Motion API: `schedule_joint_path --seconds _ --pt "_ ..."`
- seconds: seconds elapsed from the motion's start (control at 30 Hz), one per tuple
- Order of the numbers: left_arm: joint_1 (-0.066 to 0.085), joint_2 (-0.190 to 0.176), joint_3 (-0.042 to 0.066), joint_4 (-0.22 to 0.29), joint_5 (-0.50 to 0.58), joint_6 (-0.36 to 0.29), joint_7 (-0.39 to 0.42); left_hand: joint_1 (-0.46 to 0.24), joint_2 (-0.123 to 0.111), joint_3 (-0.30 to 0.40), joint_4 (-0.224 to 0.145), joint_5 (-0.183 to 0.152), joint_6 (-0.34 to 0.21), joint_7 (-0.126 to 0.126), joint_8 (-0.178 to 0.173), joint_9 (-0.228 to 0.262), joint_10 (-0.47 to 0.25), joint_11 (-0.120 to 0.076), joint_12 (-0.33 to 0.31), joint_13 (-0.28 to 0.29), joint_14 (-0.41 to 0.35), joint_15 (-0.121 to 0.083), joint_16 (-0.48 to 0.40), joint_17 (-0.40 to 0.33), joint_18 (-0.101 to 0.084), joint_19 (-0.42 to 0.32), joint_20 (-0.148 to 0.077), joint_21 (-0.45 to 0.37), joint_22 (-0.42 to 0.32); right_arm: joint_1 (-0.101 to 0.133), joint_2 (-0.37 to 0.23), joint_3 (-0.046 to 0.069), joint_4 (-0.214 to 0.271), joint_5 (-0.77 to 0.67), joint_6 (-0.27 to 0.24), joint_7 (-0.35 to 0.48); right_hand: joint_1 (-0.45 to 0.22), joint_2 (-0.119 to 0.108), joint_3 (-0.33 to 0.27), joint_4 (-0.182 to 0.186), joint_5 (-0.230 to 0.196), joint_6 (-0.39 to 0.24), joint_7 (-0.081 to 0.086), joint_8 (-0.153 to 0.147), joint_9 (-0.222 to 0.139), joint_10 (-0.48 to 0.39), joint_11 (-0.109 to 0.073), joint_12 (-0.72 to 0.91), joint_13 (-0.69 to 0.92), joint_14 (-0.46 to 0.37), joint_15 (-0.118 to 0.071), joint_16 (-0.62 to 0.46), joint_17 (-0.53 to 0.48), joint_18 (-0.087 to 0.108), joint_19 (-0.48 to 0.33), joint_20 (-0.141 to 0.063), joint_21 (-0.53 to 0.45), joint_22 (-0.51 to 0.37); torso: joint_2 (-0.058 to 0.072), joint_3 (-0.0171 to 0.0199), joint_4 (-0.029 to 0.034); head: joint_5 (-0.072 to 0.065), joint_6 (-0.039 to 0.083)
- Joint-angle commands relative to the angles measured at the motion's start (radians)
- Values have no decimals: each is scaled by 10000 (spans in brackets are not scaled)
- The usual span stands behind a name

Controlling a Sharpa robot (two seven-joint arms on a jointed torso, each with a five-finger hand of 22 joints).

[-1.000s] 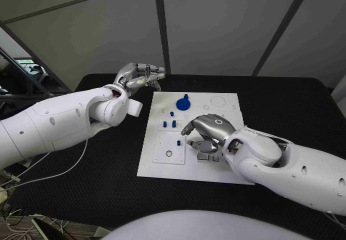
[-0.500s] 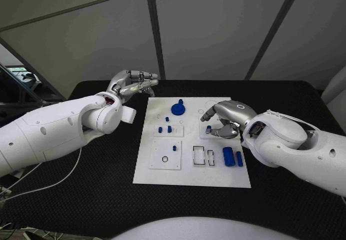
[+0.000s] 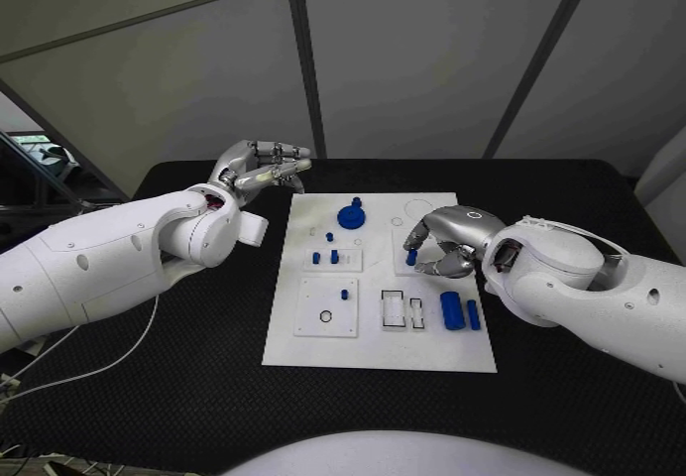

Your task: Assemble the parts on the task board

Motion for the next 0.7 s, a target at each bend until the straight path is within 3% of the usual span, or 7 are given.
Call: schedule_joint_path --seconds 0.03,0.3,0.47,0.7 --pt "18 10 11 4 31 112 24 -32 -17 -19 -22 -40 -39 -6 -32 2 -78 -3 51 -6 -54 -14 -57 -14 -204 -75 28 -54 -10 18 100 8 -116 -66 319 -80 102 64 -18 9 54 73 -28 61 16 127 -44 99 16 -11 -9 32 29 68 17 -15 -3 43 0 -2 10 24 -14" --pt "18 19 11 -13 31 123 17 -32 -17 -19 -22 -40 -39 -6 -32 2 -78 -3 51 -6 -54 -14 -57 -14 -204 -75 28 -54 -10 17 275 8 -358 -81 325 -118 188 249 163 67 56 268 31 116 35 494 -134 337 0 100 -85 149 159 22 226 -85 151 269 3 2 -11 58 -46" --pt "18 30 11 -26 31 137 6 -36 -8 -31 -25 -41 -36 -8 -18 8 -87 -2 79 1 -63 -11 -50 -18 -203 -84 34 -62 -15 16 335 7 -463 -189 362 -184 272 354 425 90 36 521 151 186 63 995 -271 473 0 216 -192 285 348 -41 468 -190 371 590 1 7 -10 58 -61" --pt "18 35 11 -32 31 145 -4 -36 -8 -31 -25 -41 -36 -8 -18 8 -87 -2 79 1 -63 -11 -50 -18 -203 -84 34 -62 -15 15 401 7 -513 -261 235 -212 377 459 697 70 -12 810 151 269 95 1552 -384 569 33 256 -293 303 376 -100 663 -284 565 871 -1 9 -4 57 -84"
